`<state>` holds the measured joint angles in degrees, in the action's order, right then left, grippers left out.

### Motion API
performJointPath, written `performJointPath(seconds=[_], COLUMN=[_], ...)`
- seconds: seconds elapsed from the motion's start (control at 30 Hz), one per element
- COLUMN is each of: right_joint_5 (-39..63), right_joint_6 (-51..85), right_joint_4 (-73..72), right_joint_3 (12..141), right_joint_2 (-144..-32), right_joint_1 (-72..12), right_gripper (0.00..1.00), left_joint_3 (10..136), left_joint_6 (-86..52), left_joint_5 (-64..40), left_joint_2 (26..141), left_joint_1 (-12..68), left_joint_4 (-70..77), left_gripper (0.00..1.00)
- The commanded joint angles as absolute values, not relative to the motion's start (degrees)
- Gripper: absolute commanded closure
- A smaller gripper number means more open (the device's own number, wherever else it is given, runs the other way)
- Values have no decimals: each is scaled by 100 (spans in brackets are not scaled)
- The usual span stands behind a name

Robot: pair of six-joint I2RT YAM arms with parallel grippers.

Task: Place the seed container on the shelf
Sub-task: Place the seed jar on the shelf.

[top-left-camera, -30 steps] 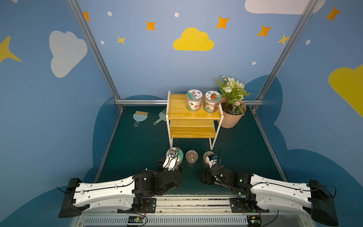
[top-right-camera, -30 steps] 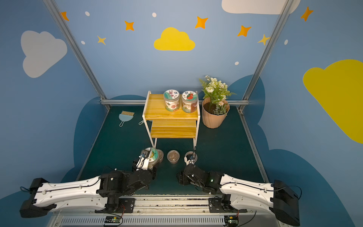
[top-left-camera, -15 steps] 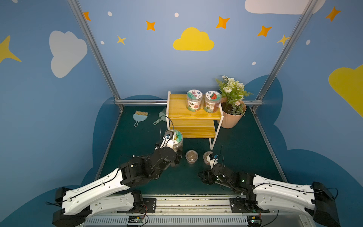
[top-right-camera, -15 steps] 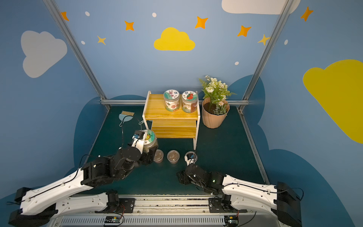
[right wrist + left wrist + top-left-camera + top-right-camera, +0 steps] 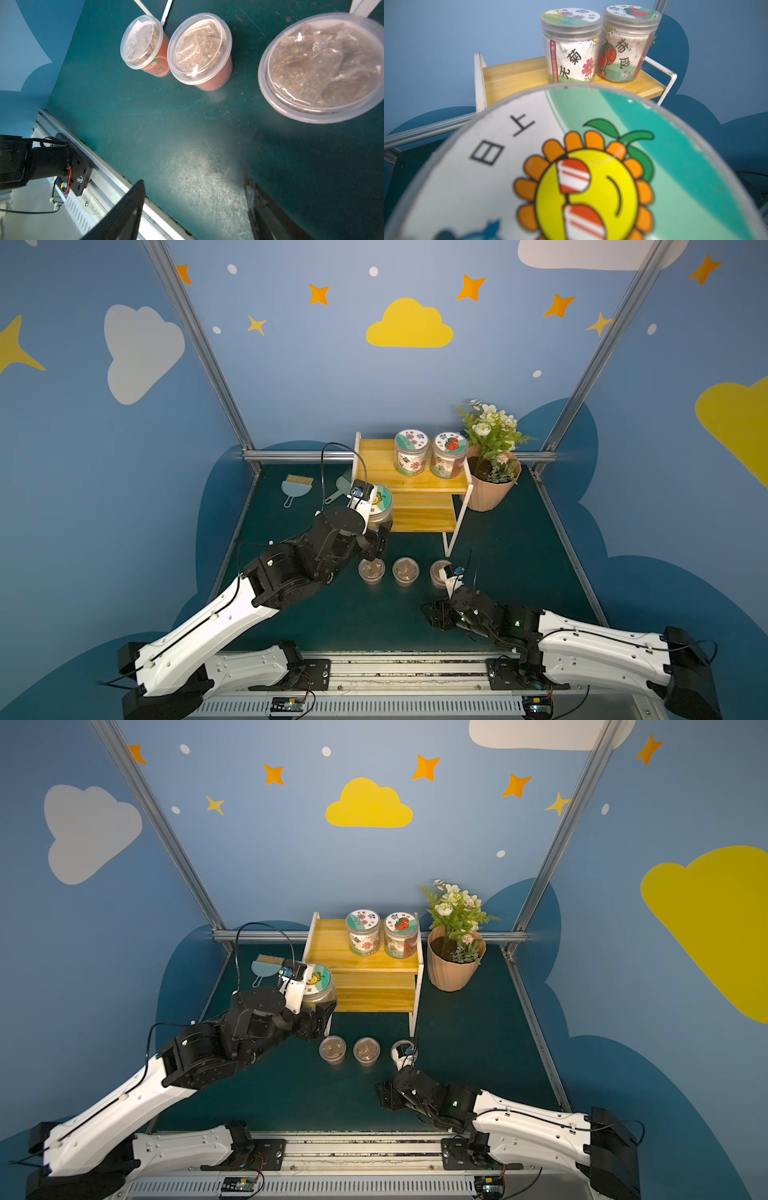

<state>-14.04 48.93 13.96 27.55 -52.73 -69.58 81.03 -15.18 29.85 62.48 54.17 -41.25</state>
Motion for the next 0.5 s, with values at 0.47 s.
performJointPath(seconds=[0.47], right_joint_5=[-1533], right_joint_6=[4793], right_joint_4=[1547], right_joint_3=[2888], right_joint_2=[-5197], right_joint_1=[-6912], right_gripper=[23], left_joint_3=[9501], left_joint_6=[-1213], left_joint_5=[1717], left_joint_2=[7282], left_joint_1=[4068], left_joint_4=[-4312], left_gripper=[28])
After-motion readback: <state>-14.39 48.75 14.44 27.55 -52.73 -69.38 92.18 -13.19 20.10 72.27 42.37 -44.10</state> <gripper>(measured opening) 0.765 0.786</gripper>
